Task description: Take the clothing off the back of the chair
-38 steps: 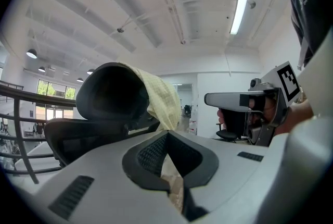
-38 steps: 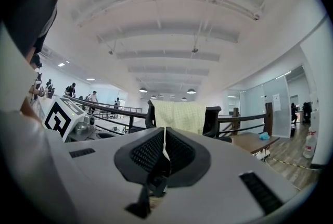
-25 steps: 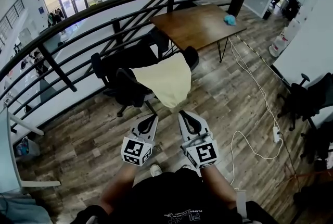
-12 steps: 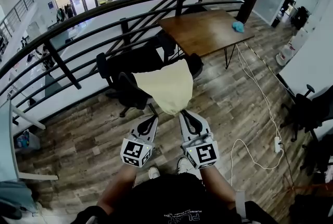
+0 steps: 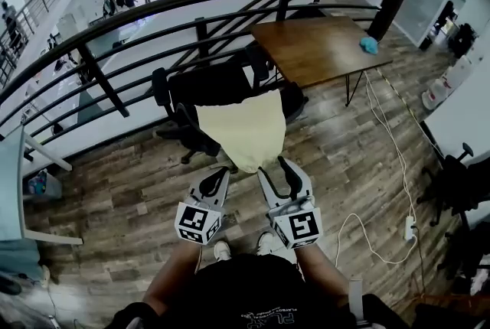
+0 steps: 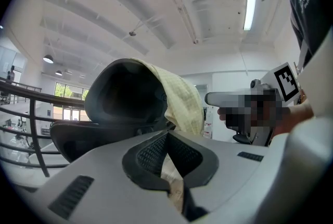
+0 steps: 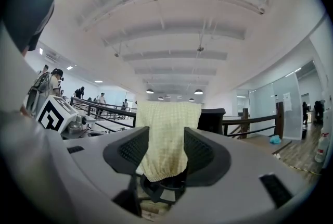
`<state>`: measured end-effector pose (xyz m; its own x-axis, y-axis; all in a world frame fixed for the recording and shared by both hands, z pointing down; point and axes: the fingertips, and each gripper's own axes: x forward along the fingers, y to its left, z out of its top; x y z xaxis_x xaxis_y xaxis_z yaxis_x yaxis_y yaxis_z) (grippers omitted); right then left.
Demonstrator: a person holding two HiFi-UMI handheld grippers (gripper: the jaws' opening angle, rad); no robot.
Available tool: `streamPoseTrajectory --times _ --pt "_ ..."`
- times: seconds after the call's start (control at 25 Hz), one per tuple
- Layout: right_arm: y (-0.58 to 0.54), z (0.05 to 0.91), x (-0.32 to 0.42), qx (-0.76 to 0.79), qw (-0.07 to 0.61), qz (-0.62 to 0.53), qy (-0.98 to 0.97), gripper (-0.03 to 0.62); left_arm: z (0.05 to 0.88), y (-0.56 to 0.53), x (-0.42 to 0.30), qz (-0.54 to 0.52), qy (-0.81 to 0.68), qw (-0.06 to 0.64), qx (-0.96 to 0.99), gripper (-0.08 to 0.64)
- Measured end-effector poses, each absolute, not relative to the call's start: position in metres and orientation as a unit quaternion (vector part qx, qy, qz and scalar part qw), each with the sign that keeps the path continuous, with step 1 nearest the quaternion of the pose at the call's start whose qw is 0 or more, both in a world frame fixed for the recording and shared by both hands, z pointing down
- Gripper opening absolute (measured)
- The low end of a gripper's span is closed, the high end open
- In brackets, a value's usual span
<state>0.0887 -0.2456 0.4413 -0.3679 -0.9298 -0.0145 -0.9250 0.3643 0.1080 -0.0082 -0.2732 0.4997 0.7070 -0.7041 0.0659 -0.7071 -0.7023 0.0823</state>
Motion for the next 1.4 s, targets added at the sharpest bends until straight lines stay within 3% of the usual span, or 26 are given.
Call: streamPoseTrajectory --times 0.08,0.24,0.76,1.4 --pt "-0.249 0.443 0.091 0.556 0.020 -0.044 -0.830 0.243 0.502 -0.274 -0.009 0.016 -0.393 0.052 0.918 0.011" --pt "-0.258 0.444 0.091 0.543 0.014 -0.038 -0.839 0.275 0.503 -0.277 -0.011 0.018 -0.410 0.052 0.910 0.009" --pt "-0.283 0.448 0.090 0.520 0.012 -0.017 -0.854 0.316 0.499 -0.282 -0.014 0.018 -0.452 0.050 0.891 0.009" --pt "-0.297 0.448 0.092 0.563 0.047 -0.043 -0.824 0.316 0.489 -0.275 -0.036 0.008 -0.478 0.043 0.877 0.009"
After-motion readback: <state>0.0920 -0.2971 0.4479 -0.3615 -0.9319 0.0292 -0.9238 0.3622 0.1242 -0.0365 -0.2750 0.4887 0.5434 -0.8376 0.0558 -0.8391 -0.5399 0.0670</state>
